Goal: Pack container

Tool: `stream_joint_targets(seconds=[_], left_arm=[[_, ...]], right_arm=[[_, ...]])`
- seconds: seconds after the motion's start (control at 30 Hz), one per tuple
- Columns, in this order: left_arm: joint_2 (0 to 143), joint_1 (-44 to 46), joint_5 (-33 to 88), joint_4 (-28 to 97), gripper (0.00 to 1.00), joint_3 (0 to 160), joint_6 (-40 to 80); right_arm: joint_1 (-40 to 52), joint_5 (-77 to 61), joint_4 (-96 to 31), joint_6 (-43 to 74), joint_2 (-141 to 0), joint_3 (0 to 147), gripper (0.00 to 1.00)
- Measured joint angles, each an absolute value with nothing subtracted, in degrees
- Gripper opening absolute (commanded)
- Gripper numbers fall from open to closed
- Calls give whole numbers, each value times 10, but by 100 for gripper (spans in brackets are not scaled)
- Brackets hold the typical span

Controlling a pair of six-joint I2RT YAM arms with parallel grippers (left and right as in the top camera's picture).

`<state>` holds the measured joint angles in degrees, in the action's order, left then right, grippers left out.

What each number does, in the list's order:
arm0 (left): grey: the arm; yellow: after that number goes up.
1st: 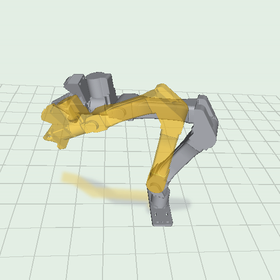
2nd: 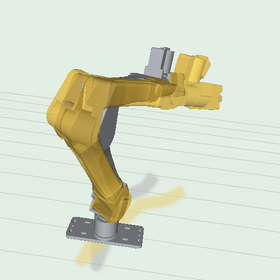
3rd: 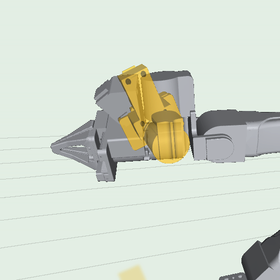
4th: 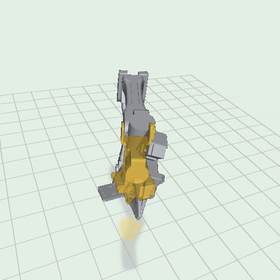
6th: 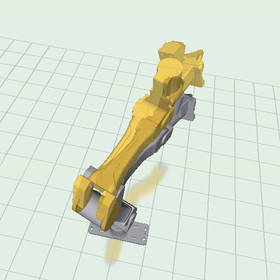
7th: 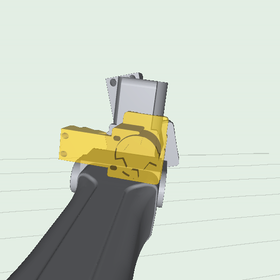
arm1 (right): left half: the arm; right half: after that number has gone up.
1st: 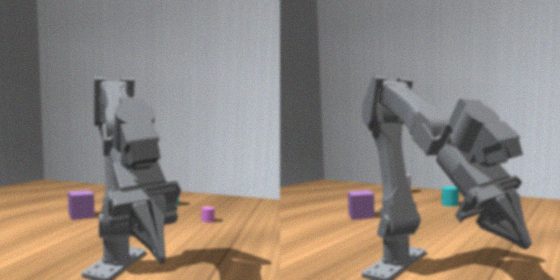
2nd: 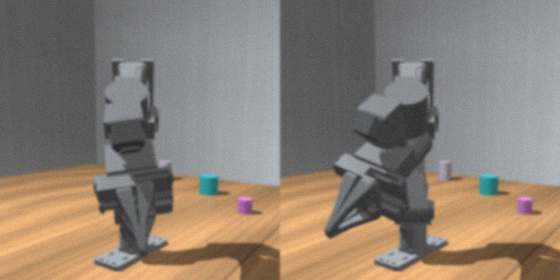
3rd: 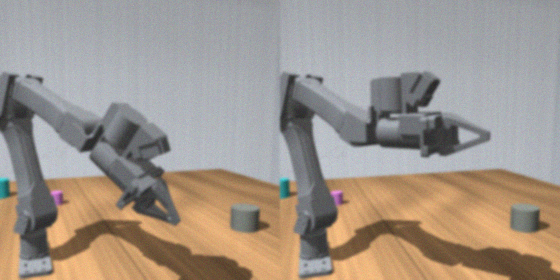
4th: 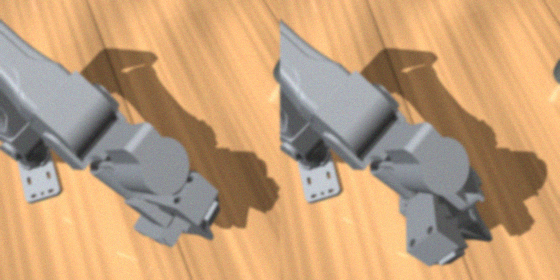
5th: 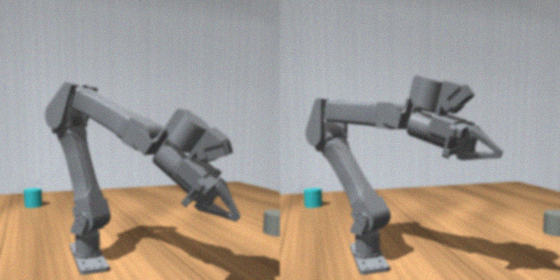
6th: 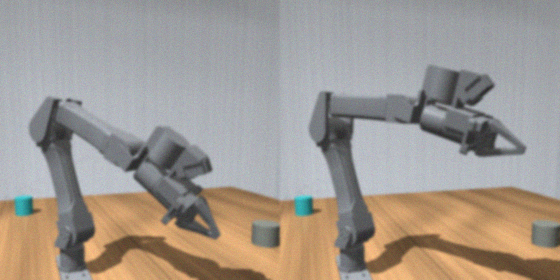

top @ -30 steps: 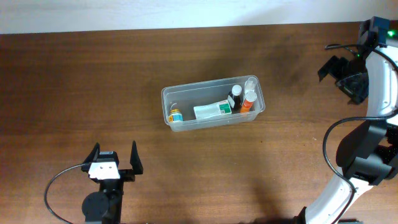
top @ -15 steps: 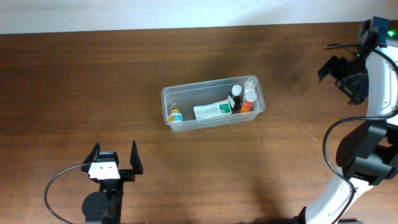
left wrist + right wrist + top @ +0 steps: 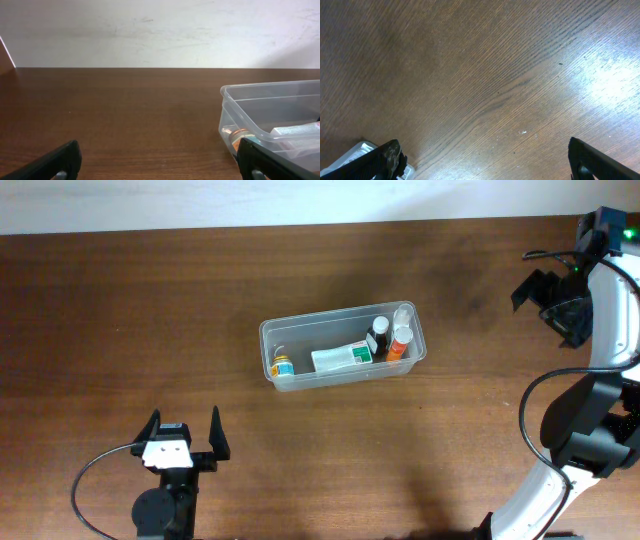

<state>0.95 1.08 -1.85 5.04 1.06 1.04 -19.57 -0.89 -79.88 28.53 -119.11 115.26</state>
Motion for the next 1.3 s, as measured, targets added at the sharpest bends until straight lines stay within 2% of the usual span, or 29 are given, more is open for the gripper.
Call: stream_joint_targets(seconds=[0.73, 1.13, 1.3], left_arm=[[10, 11, -18, 51, 99, 11, 10], [10, 11, -18, 51, 99, 11, 10], [10, 11, -18, 51, 99, 11, 10]], right_arm=[[-189, 11, -781, 285, -1172, 1152, 98], [-44, 127, -723, 285, -933, 1150, 98], [-17, 144, -682, 285, -858, 1126, 98]])
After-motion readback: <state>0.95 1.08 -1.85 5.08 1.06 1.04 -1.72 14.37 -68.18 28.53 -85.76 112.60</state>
